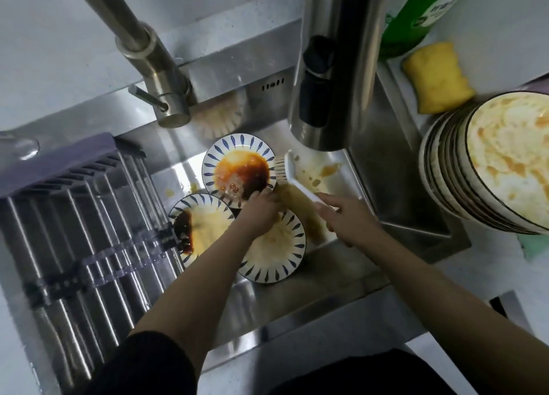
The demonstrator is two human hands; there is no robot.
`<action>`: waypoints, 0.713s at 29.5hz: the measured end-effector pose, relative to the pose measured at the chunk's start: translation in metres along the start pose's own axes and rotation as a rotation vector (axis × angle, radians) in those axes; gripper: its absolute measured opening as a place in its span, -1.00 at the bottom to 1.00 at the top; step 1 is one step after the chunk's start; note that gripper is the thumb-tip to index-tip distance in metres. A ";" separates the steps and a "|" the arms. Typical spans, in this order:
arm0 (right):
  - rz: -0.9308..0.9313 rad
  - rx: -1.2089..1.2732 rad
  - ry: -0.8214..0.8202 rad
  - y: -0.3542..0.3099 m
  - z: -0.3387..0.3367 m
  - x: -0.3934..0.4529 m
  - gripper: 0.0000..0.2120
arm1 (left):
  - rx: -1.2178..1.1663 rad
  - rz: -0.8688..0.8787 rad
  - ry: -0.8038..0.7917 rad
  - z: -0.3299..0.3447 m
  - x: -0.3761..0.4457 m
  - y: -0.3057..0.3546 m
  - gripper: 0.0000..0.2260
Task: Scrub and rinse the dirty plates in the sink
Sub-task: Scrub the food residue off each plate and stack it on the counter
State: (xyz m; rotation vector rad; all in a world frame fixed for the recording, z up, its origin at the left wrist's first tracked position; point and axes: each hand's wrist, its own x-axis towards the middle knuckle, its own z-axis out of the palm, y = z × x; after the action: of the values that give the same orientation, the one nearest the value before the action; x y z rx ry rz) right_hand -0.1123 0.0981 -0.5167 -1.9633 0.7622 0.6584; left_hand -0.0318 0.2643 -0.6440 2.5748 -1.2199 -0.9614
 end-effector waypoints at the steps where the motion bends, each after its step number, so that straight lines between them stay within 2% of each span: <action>1: 0.000 0.002 0.011 0.003 -0.001 0.001 -0.64 | 0.024 0.038 -0.047 0.000 0.008 0.003 -0.70; 4: 0.001 0.017 0.037 0.013 -0.005 0.001 -0.65 | 0.035 0.103 -0.087 -0.002 0.025 0.011 -0.73; 6: 0.014 0.034 0.040 0.019 -0.007 0.000 -0.65 | -0.071 0.064 -0.079 0.000 0.035 0.012 -0.72; 9: 0.026 0.078 0.033 0.028 -0.009 0.000 -0.65 | -0.314 -0.060 -0.213 -0.001 0.047 0.017 -0.76; 11: 0.034 0.106 0.043 0.034 -0.011 0.000 -0.65 | -0.284 -0.062 -0.317 0.001 0.053 0.021 -0.80; 16: 0.040 0.162 0.058 0.045 -0.015 -0.002 -0.65 | -0.190 -0.078 -0.438 0.003 0.058 0.018 -0.75; 21: 0.076 0.189 0.079 0.054 -0.023 -0.006 -0.67 | -0.161 -0.061 -0.471 0.001 0.066 0.016 -0.78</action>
State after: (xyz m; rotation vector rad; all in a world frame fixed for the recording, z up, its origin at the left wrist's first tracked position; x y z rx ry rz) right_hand -0.1528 0.0574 -0.5317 -1.8030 0.9178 0.5356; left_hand -0.0114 0.2053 -0.6714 2.3449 -1.1000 -1.6728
